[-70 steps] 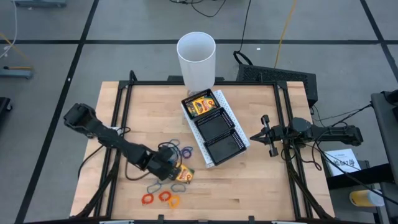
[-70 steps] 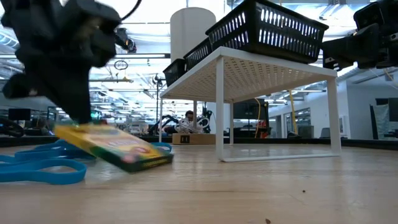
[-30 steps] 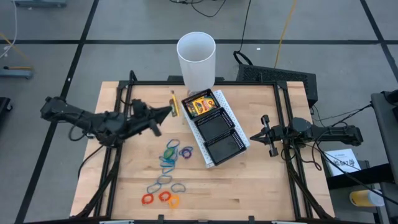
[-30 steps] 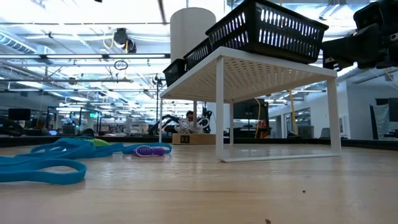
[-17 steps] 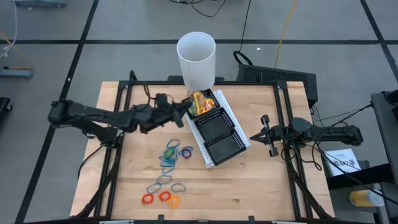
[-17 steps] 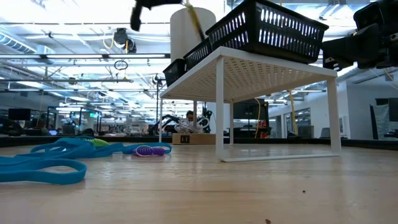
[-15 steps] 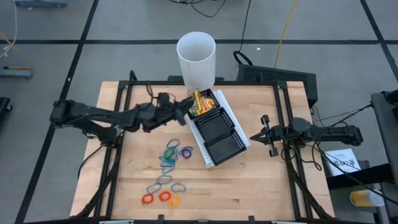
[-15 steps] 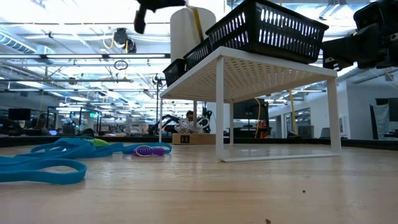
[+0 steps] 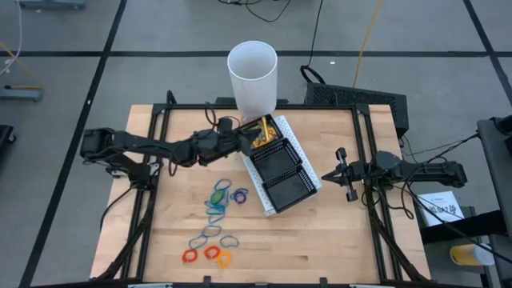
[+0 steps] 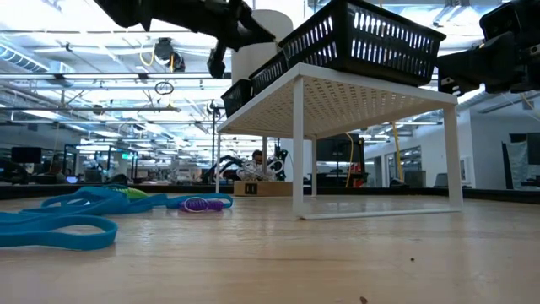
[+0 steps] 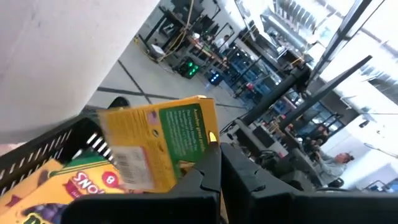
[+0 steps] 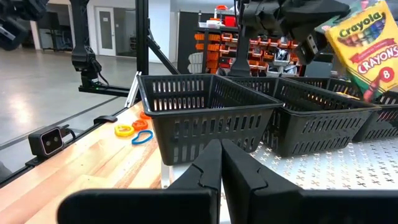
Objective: Pick & Place Office Desk Supplies
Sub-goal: Put the crayon box into the top black bin on the shelf, then put the blue rubber band into the middle black bin on the shelf
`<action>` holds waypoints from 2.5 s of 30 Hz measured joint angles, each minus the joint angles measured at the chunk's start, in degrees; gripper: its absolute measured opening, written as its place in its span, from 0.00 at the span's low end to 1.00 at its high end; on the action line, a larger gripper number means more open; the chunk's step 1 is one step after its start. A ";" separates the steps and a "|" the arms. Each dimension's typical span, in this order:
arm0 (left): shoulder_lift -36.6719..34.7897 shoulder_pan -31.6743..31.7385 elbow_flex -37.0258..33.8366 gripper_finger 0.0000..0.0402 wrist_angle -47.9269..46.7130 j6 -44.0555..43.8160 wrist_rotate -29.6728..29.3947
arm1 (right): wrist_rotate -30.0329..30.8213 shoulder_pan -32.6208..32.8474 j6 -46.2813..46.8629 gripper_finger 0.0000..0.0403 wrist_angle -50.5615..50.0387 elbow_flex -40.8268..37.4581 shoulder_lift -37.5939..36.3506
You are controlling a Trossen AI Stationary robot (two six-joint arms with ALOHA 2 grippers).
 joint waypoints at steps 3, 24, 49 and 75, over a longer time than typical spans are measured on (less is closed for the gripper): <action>0.79 0.22 0.00 0.00 -0.74 -1.22 0.26 | 0.02 0.01 0.00 0.00 0.02 0.02 0.00; 1.09 -1.03 0.00 0.01 -8.94 -3.49 -3.06 | 0.01 0.00 0.00 0.00 0.00 0.02 0.00; -9.20 -1.04 -0.02 0.33 -11.83 9.86 3.95 | 0.00 0.01 -0.02 0.00 0.00 0.02 0.00; -17.04 -29.50 -0.04 0.33 -72.47 -11.07 -9.24 | 0.01 -0.01 0.00 0.00 0.00 0.02 0.00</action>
